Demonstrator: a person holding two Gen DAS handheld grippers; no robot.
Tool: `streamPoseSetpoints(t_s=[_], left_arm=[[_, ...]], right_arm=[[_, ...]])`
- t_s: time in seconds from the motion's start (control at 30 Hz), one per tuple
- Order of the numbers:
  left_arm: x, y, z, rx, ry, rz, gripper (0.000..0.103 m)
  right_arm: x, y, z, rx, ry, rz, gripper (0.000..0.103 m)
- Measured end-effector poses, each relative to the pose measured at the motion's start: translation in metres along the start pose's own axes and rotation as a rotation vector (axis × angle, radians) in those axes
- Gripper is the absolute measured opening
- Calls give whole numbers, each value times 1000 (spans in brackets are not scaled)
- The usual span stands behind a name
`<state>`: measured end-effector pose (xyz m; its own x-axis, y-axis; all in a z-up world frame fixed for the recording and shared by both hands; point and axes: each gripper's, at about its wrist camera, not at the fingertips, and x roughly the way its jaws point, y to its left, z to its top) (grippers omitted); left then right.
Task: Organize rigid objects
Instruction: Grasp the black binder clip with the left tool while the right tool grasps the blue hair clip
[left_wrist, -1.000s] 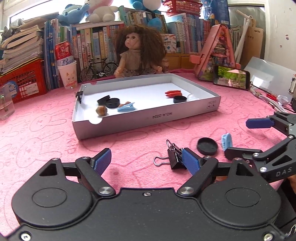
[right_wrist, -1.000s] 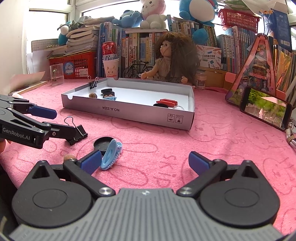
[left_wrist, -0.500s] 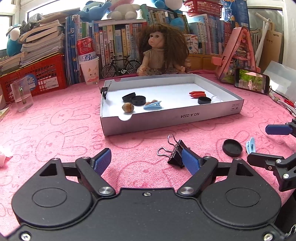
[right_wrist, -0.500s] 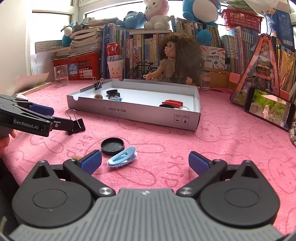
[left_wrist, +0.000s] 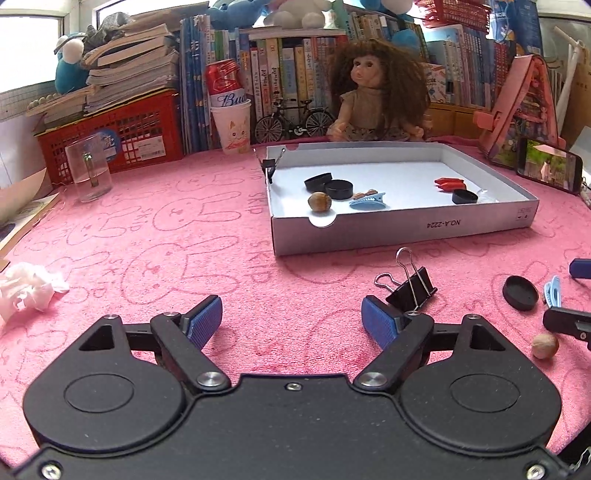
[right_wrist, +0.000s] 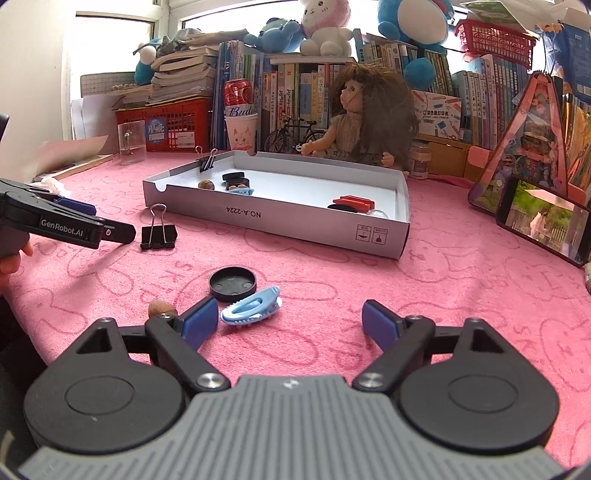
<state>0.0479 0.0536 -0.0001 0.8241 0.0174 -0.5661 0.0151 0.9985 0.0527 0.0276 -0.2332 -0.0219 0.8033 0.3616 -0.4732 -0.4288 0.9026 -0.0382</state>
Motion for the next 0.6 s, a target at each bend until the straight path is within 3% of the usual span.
streamPoseSetpoints(t_s=[0.17,0.3,0.43,0.6], left_arm=[[-12,0,3,-21,-47,-72,81],[-19,-16,3,33,-65,-155,81],[-12,-33,0,104,-42,-119,81],[0,-28,0,83,-12,-82,82]], right_arm=[[1,6,4,-81,1,52,80],[2,7,7,-111,10,89,68],[1,7,7,-112,9,88,64],[-1,5,6,-102,9,87,61]])
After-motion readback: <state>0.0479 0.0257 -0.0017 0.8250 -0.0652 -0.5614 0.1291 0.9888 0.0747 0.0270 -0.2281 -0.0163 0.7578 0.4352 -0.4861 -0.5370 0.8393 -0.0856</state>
